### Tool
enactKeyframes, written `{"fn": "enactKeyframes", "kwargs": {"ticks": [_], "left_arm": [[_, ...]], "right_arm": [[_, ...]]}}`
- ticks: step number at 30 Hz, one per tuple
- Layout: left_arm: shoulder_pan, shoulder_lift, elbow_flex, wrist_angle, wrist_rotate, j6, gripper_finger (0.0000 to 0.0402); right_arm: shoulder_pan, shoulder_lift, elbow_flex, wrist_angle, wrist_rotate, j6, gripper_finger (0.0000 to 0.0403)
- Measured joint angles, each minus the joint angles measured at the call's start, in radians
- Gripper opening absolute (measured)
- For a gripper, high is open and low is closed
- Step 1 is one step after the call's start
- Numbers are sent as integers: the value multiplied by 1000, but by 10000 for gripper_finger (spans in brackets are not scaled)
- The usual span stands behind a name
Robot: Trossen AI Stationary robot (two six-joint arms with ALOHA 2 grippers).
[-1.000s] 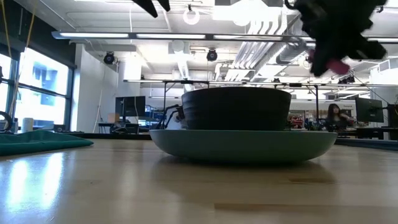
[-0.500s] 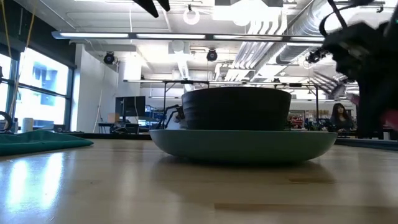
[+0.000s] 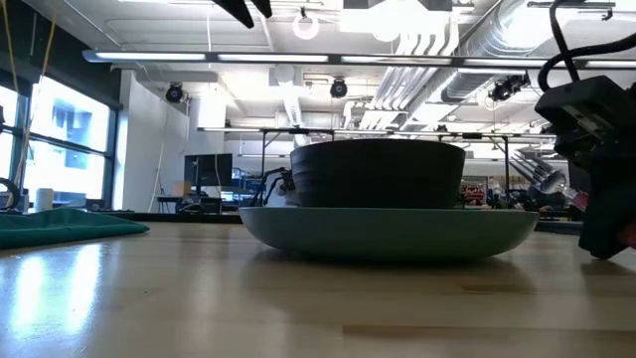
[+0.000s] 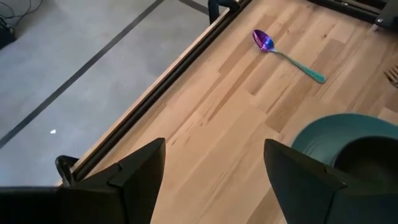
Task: Set table place
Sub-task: Put the red fork to the right of the blue plate
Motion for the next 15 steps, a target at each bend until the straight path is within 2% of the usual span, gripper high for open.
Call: {"fn": "enactKeyframes", "kwargs": {"ticks": [4, 15], "left_arm": [[0, 0, 0, 19, 0, 0, 260], [0, 0, 0, 33, 0, -8, 260]], "right_arm": [[0, -3, -42, 69, 4, -1, 0], [39, -1, -54, 66, 13, 37, 0]]}}
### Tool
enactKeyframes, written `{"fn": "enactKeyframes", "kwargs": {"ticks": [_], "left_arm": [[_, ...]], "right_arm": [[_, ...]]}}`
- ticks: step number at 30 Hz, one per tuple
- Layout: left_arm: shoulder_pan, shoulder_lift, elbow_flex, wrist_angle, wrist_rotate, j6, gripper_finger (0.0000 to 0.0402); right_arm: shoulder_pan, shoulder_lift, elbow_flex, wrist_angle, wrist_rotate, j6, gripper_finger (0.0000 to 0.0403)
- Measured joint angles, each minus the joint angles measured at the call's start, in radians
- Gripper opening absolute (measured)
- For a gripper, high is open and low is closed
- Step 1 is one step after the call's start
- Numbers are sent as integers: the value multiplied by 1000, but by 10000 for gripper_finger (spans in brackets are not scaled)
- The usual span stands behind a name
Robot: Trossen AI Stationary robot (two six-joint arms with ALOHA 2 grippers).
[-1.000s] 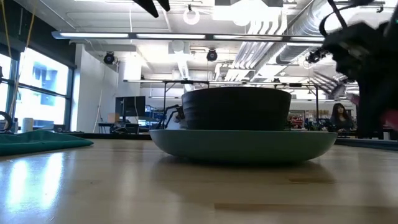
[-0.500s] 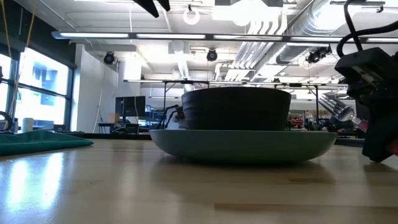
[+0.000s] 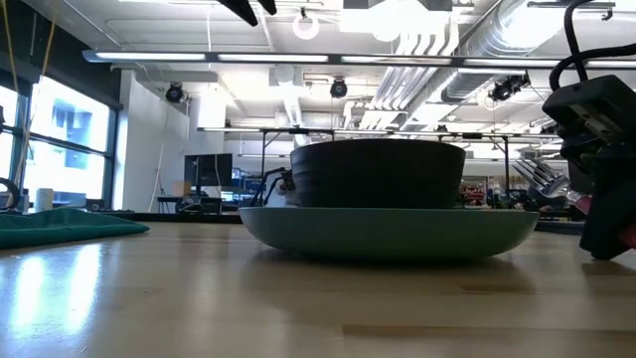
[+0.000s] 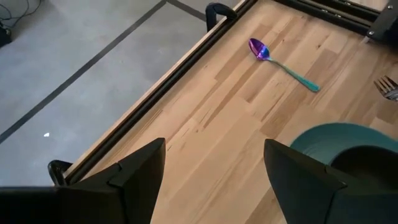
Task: Set table place
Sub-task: Put the red fork to the right of the blue plate
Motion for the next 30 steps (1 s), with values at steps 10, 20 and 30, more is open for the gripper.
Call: {"fn": "enactKeyframes", "kwargs": {"ticks": [10, 20, 30], "left_arm": [[0, 0, 0, 0, 0, -4, 260], [0, 0, 0, 0, 2, -8, 260], [0, 0, 0, 0, 3, -8, 260]], "right_arm": [[2, 0, 0, -22, -17, -8, 0], [3, 4, 5, 62, -13, -67, 0], [5, 61, 12, 99, -54, -33, 0]]}}
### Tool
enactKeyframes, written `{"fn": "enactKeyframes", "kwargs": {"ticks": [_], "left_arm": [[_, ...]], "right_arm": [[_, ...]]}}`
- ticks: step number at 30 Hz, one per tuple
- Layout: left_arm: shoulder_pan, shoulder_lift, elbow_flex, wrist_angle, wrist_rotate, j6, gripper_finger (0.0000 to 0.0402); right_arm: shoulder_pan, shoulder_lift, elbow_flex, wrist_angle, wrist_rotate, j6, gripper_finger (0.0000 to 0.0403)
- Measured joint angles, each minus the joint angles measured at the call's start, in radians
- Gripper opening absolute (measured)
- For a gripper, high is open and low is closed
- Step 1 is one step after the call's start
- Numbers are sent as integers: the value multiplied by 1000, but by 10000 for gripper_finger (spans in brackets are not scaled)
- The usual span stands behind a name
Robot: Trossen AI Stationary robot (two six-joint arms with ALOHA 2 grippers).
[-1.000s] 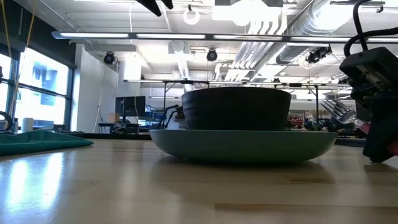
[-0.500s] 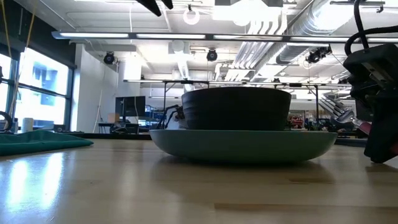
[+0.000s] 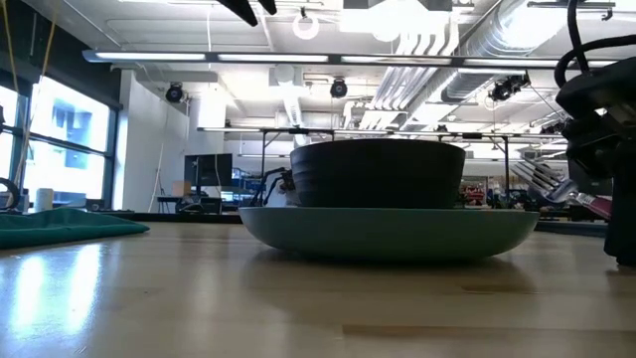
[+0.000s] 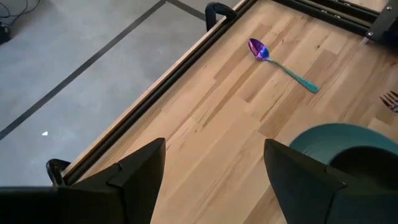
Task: Set table place
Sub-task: Put the red fork to the right of the blue plate
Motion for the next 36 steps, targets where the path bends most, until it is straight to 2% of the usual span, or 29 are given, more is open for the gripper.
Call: {"fn": "enactKeyframes", "kwargs": {"ticks": [17, 24, 36], "left_arm": [[0, 0, 0, 0, 0, 7, 260], [0, 0, 0, 0, 0, 9, 260], [0, 0, 0, 0, 0, 11, 260]], "right_arm": [[-1, 12, 0, -17, 14, 23, 0], [-2, 12, -3, -16, 9, 26, 17], [-2, 12, -3, -15, 10, 29, 21]]}}
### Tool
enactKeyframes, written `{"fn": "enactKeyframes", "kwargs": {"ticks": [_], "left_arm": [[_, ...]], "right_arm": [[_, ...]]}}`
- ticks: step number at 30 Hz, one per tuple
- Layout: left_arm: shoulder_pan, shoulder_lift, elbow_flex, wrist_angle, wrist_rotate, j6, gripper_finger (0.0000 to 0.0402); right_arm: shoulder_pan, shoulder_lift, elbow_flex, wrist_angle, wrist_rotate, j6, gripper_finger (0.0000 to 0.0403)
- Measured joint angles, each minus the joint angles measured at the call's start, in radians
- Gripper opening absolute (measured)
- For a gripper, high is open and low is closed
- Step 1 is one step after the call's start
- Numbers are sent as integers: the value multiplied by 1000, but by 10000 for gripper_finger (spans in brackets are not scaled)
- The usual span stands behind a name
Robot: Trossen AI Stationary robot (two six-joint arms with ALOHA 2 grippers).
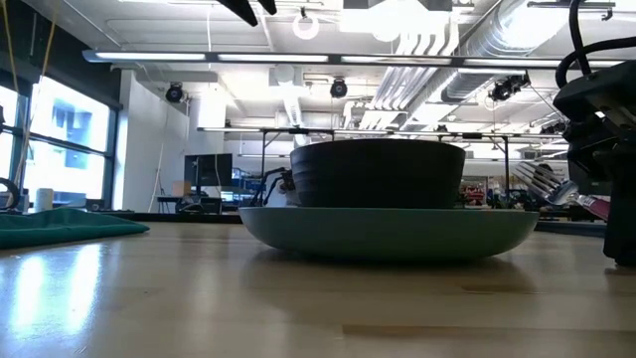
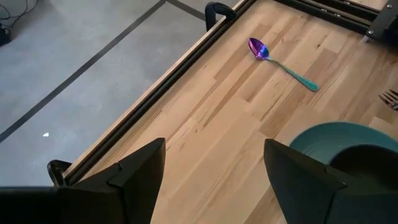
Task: Set table place
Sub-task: Put the red fork to the right of the blue plate
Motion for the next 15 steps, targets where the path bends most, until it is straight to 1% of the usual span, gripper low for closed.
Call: {"fn": "enactKeyframes", "kwargs": {"ticks": [15], "left_arm": [[0, 0, 0, 0, 0, 5, 260]], "right_arm": [[0, 0, 0, 4, 2, -14, 48]]}}
